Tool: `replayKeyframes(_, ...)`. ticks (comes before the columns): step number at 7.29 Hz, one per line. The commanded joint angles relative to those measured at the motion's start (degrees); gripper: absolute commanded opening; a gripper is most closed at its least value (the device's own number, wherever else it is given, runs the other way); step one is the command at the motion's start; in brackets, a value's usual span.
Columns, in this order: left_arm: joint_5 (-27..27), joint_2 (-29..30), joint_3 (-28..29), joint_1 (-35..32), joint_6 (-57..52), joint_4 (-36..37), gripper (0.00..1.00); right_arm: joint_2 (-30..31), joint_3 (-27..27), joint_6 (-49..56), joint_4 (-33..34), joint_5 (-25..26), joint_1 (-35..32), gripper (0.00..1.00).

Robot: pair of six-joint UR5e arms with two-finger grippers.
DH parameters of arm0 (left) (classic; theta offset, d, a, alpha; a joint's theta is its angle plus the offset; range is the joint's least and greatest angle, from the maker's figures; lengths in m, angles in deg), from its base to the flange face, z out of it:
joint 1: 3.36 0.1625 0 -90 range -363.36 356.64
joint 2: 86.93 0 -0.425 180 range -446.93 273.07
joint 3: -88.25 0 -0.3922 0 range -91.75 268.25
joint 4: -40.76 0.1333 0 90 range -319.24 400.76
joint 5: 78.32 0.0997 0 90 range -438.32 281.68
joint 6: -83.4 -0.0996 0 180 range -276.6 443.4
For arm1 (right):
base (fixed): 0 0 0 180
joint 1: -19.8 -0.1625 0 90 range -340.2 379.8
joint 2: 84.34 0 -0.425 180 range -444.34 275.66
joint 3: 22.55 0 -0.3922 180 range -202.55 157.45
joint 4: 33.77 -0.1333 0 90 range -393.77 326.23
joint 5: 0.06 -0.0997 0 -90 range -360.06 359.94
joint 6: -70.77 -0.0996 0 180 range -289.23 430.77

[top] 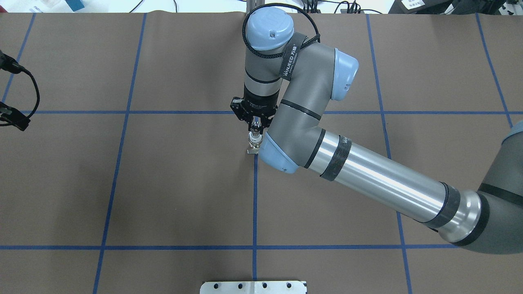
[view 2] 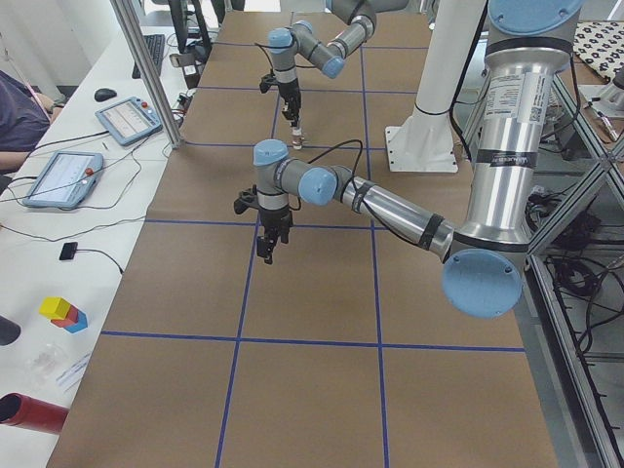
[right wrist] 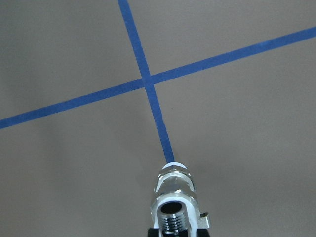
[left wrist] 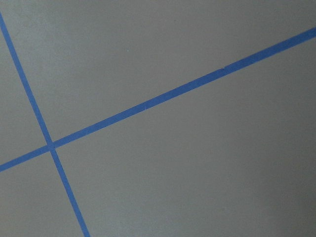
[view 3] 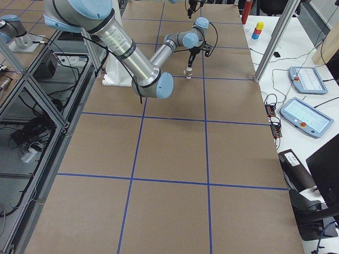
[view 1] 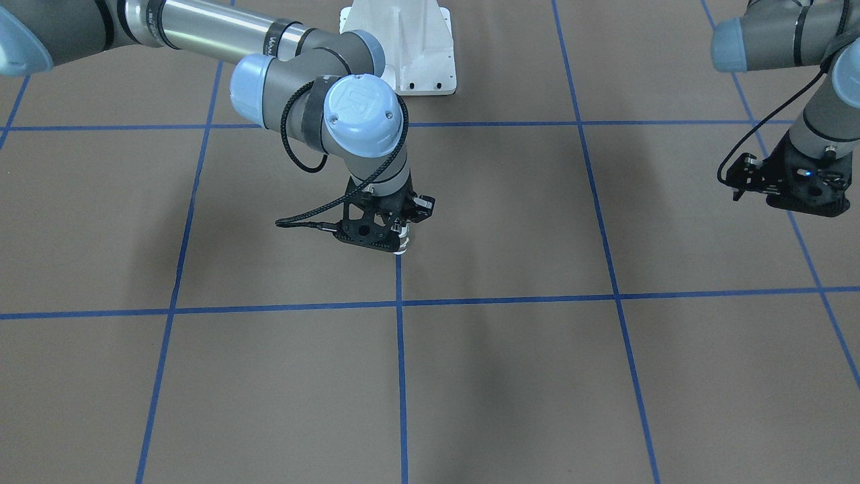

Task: Assemble PPR valve and pipe with both arms
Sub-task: 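Lower and press the chrome fitting into the valve top with the right gripper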

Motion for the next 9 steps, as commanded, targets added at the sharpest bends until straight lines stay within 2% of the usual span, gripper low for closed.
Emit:
replayKeyframes(1, 0.0, 0.16, 0.0, 0.02, 0.0, 0.0, 0.99, 0.05, 0.0, 0.27, 0.0, 0.0, 0.0, 0.37)
replayKeyframes(4, 0.0, 0.16, 0.18, 0.02, 0.0, 0.0, 0.99, 0.31, 0.09, 0.27, -0.09, 0.0, 0.0, 0.54)
replayKeyframes(5, 0.0, 0.16, 0.26, 0.02, 0.0, 0.0, 0.99, 0.31, 0.09, 0.27, -0.09, 0.0, 0.09, 0.56)
replayKeyframes(6, 0.0, 0.16, 0.26, 0.02, 0.0, 0.0, 0.99, 0.31, 0.17, 0.09, -0.09, 0.0, 0.09, 0.64)
replayKeyframes(7, 0.0, 0.16, 0.26, 0.02, 0.0, 0.0, 0.99, 0.22, 0.78, -0.17, 0.0, 0.09, 0.09, 0.99)
replayKeyframes(9, 0.0, 0.16, 0.0, -0.07, -0.35, 0.0, 0.99, 0.48, 5.15, 0.09, 0.52, -0.61, -2.27, 0.99)
